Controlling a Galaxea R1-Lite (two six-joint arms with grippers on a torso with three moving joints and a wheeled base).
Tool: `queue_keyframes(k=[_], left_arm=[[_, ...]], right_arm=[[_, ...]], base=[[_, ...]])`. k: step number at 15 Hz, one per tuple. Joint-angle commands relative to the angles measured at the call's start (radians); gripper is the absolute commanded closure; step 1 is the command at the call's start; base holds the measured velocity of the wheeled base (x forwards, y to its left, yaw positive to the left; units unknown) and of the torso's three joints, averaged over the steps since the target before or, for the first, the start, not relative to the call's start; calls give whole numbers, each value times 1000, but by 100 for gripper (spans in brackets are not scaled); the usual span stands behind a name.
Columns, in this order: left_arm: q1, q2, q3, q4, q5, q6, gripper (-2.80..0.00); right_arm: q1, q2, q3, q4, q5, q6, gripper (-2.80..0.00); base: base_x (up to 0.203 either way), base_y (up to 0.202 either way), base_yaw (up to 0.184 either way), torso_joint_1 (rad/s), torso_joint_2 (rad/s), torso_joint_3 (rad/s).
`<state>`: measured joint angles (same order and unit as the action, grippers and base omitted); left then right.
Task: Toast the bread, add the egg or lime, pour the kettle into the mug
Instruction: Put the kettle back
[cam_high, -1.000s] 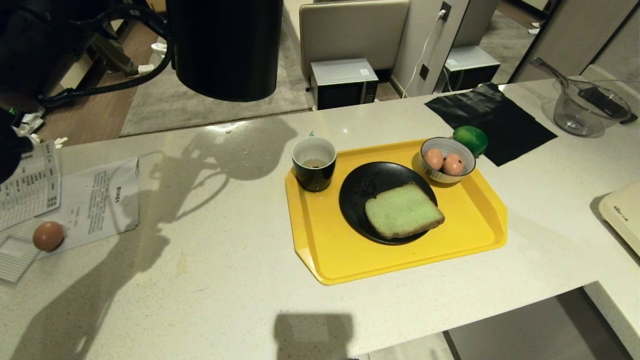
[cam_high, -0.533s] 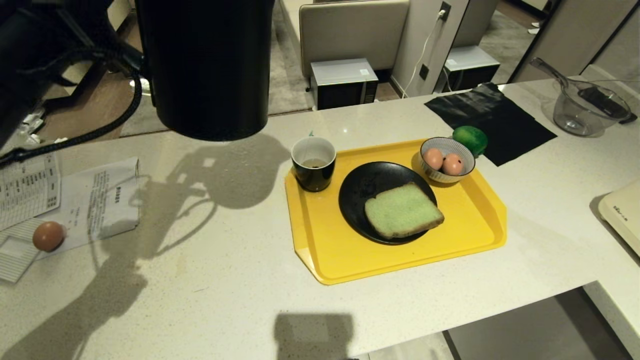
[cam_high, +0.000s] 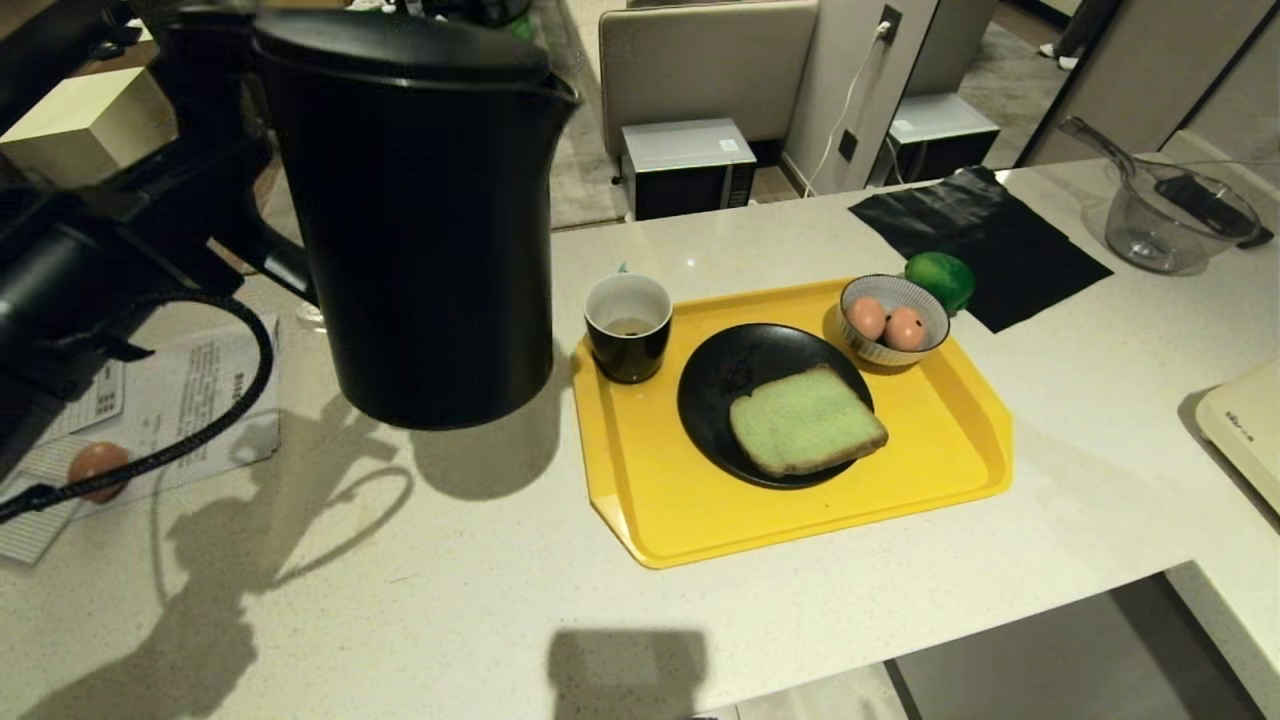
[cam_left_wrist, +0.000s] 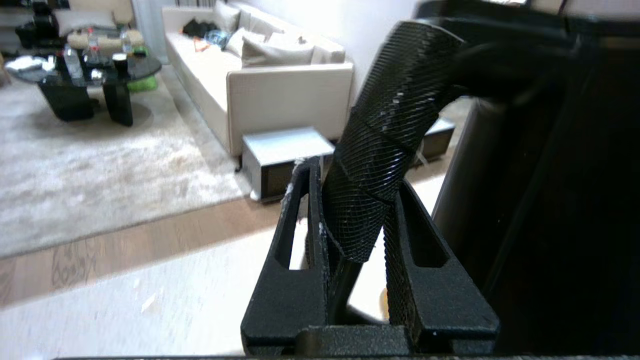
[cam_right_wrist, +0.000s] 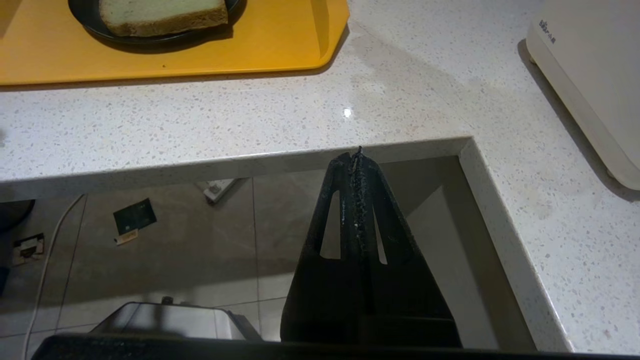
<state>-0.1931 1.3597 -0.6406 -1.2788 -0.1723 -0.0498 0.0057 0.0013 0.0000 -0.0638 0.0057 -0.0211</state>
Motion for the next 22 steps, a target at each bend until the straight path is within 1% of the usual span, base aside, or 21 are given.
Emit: queue_keyframes(k=[1, 2, 4, 7, 10, 14, 18, 22], left_arm=[[48, 110, 63, -134, -9, -39, 0], [68, 137, 85, -177, -10, -55, 0], [111, 153, 118, -201, -10, -64, 0], [124, 192, 153, -248, -10, -68, 0], [155, 219, 189, -251, -9, -68, 0], [265, 274, 197, -251, -11, -74, 0], [347, 333, 195, -251, -12, -74, 0], [353, 348, 174, -251, -12, -73, 0]], right_arm=[[0, 0, 26, -2, 0, 0, 0], [0, 0, 26, -1, 0, 0, 0], [0, 0, 26, -1, 0, 0, 0], [0, 1, 26, -1, 0, 0, 0], [0, 0, 26, -1, 0, 0, 0], [0, 0, 25, -1, 0, -1, 0], [0, 0, 25, -1, 0, 0, 0], [0, 0, 25, -1, 0, 0, 0]], base=[[0, 0, 0, 0, 0, 0], [0, 0, 0, 0, 0, 0], [0, 0, 0, 0, 0, 0], [0, 0, 0, 0, 0, 0], [0, 0, 0, 0, 0, 0], [0, 0, 0, 0, 0, 0], [0, 0, 0, 0, 0, 0], [0, 0, 0, 0, 0, 0]])
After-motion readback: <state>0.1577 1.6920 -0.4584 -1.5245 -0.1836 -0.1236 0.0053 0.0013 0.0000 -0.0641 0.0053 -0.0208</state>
